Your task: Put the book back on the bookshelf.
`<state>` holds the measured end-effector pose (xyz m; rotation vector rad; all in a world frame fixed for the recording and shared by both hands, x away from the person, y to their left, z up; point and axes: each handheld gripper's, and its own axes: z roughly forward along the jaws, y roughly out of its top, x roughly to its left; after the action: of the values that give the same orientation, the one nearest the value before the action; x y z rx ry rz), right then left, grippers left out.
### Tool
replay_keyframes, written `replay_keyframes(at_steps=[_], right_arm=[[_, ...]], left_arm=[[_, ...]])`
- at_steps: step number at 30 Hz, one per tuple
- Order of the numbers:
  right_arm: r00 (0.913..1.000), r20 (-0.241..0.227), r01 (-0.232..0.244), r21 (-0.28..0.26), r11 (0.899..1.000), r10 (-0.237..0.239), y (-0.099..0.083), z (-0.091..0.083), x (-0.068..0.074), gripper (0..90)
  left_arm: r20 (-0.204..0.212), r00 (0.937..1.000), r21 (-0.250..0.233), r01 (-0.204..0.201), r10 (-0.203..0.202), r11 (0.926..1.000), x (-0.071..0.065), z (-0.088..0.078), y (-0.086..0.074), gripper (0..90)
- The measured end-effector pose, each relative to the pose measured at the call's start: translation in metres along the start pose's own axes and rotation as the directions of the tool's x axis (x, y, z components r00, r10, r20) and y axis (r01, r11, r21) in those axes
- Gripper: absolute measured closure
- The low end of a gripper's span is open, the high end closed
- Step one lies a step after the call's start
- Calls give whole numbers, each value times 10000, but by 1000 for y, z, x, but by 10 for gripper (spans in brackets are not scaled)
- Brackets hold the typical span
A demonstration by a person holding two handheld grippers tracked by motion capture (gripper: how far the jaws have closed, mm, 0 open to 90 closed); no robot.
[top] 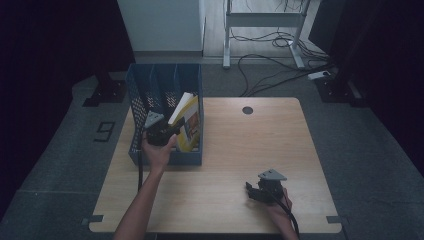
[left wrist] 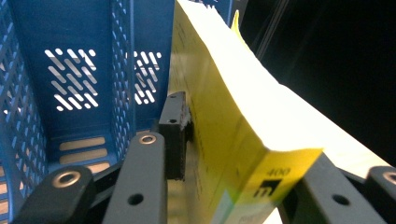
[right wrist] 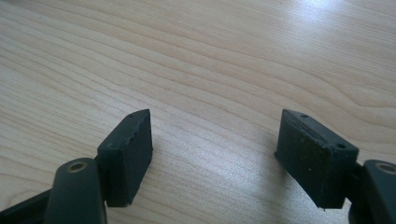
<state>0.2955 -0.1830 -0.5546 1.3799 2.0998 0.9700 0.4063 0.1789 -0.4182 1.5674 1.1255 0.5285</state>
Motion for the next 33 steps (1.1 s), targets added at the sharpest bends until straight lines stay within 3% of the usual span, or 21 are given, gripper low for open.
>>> replay_keyframes(at_steps=[3,14,18,22,33], right_arm=[[10000,0,3,-2,10000,-3,0,0,0,264],[10000,-6,-11,-1,10000,11,0,0,0,264],[10000,-6,-8,0,10000,8,0,0,0,263],[10000,-7,-7,1,10000,7,0,0,0,263],[10000,-9,-10,2,10000,10,0,0,0,263]], left_arm=[[-54,10000,8,-19,19,10000,-2,-1,5,645],[-243,9997,737,-57,75,9973,-7,8,23,621],[-355,9993,849,-82,113,9964,-7,11,25,682],[-661,9969,953,-368,432,9948,-6,12,27,726],[-899,9938,594,-597,649,9964,-6,19,30,751]])
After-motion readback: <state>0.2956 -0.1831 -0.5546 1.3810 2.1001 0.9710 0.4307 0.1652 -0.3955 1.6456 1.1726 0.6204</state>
